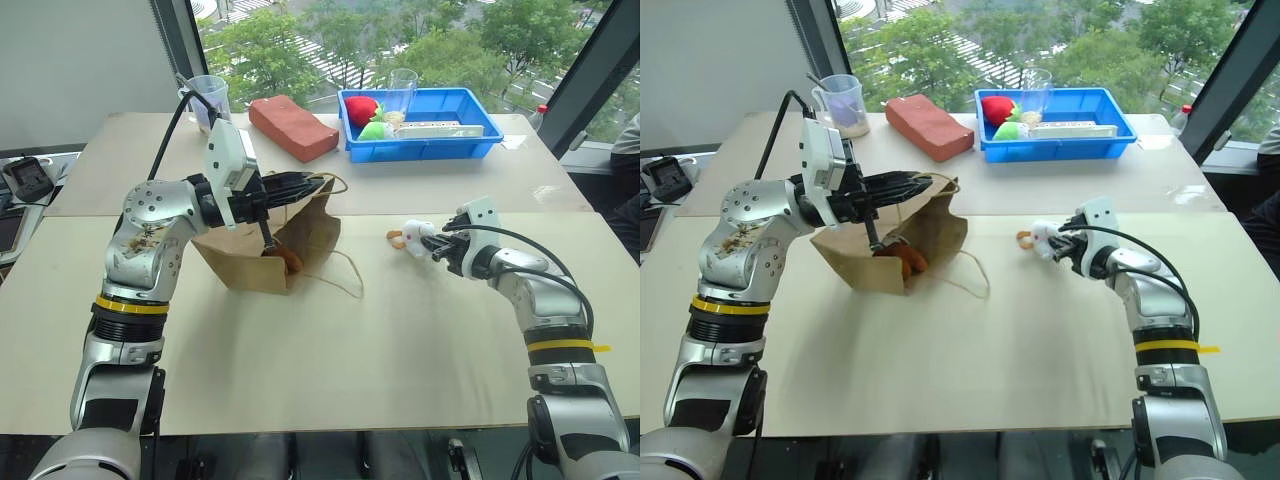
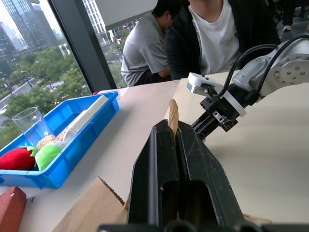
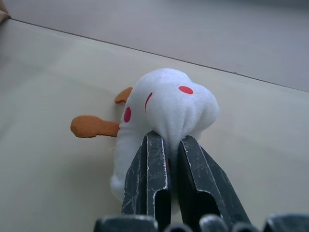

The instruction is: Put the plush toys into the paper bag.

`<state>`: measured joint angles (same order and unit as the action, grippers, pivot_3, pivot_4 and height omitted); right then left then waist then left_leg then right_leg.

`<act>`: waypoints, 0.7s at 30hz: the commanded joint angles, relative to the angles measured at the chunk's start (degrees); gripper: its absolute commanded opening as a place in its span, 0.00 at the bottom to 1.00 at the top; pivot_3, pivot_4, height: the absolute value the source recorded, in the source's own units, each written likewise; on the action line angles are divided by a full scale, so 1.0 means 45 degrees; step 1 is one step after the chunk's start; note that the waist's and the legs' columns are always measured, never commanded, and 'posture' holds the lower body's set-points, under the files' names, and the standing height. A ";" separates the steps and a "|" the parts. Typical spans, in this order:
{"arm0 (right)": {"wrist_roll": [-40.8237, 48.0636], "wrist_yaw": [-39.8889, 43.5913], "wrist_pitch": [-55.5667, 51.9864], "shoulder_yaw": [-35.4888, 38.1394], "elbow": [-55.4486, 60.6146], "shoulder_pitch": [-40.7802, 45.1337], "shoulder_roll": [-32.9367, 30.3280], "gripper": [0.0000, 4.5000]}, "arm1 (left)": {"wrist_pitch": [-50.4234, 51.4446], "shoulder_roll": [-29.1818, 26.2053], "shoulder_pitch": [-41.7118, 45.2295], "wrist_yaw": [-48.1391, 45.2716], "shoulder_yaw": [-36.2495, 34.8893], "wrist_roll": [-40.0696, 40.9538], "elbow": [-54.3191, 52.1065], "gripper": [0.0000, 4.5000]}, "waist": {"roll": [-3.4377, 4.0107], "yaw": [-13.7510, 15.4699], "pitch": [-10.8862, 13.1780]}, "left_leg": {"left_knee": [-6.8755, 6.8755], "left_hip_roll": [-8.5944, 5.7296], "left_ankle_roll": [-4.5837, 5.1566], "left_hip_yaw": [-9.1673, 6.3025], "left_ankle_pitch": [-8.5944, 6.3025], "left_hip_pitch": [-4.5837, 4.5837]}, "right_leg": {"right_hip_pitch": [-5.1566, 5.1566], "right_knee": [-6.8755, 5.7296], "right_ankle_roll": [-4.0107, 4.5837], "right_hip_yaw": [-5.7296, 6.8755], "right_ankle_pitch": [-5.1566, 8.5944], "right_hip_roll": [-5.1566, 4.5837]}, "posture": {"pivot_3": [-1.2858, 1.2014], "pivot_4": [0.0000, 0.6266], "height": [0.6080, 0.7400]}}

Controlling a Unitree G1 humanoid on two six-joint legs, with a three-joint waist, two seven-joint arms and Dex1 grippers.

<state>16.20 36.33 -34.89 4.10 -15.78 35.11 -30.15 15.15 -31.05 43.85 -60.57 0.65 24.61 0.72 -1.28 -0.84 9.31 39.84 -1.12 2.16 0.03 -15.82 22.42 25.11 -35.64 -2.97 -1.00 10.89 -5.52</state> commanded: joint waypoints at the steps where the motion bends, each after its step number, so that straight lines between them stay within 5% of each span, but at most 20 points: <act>1: 0.1487 0.0343 -0.1392 0.0327 0.2088 0.0476 0.0565 0.00 | -0.0143 -0.0033 0.0134 0.0062 -0.0169 0.0042 -0.0374 0.00 | 0.0000 -0.0034 0.0000 | -0.0001 0.0004 0.0000 -0.0003 0.0000 -0.0001 | 0.0000 -0.0002 0.0000 0.0001 0.0000 0.0002 | 0.52 0.24 1.00; 10: 0.2657 -0.0519 -0.3431 -0.0399 0.3400 0.1076 0.3007 0.00 | -0.0207 0.0041 0.0292 -0.0072 -0.0078 0.0037 -0.0225 0.00 | 0.0001 0.0065 0.0000 | 0.0001 -0.0001 -0.0001 -0.0017 0.0001 0.0001 | 0.0005 -0.0013 0.0000 0.0010 0.0000 0.0000 | 0.52 0.24 1.00; 21: 0.1694 -0.0809 -0.1621 -0.1624 0.0706 0.2420 0.5701 0.00 | -0.0170 0.0117 0.0206 -0.0095 0.0042 0.0042 -0.0496 0.00 | 0.0004 -0.0135 0.0000 | -0.0004 -0.0004 -0.0016 -0.0016 0.0009 -0.0002 | 0.0021 -0.0026 0.0001 0.0010 0.0000 0.0006 | 0.52 0.24 1.00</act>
<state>23.71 32.26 -44.32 -3.46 -13.26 44.44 -4.86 15.15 -30.34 44.01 -60.90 1.27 24.62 0.64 -1.26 -1.44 9.31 39.81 -1.14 2.09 -0.06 -15.78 22.41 25.22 -35.78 -2.97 -0.95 10.89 -5.49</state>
